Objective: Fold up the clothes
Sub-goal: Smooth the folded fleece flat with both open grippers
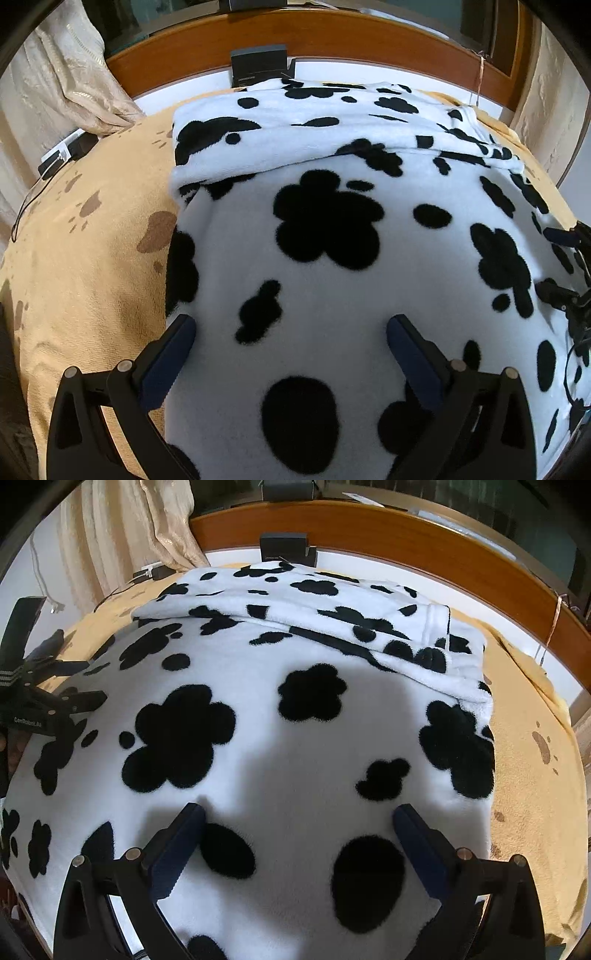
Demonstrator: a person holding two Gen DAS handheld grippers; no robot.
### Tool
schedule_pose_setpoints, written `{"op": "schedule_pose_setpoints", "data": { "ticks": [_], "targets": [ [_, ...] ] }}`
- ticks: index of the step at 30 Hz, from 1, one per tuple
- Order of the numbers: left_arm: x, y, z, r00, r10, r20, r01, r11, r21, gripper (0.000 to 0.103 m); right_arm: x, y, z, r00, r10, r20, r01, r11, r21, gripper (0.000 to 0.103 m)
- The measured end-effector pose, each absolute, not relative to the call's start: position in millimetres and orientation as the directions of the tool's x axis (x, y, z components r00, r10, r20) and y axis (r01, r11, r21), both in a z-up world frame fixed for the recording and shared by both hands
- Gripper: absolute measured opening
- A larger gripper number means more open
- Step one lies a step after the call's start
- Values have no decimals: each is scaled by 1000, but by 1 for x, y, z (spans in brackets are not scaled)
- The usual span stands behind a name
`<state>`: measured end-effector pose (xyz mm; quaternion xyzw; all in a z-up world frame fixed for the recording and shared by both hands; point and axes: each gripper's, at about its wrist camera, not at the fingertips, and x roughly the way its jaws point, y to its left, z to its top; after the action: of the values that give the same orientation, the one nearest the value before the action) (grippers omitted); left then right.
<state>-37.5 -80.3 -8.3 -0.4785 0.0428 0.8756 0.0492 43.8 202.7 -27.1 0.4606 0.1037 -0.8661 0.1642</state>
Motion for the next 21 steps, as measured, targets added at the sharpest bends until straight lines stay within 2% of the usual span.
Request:
{"op": "schedule_pose_setpoints", "data": {
  "ticks": [21],
  "targets": [
    [-33,-80,-9,-545,42,-837,-124,-992,31,103,41,202,-27,-527,-193,-828,379,-925,-25,103]
  ]
}}
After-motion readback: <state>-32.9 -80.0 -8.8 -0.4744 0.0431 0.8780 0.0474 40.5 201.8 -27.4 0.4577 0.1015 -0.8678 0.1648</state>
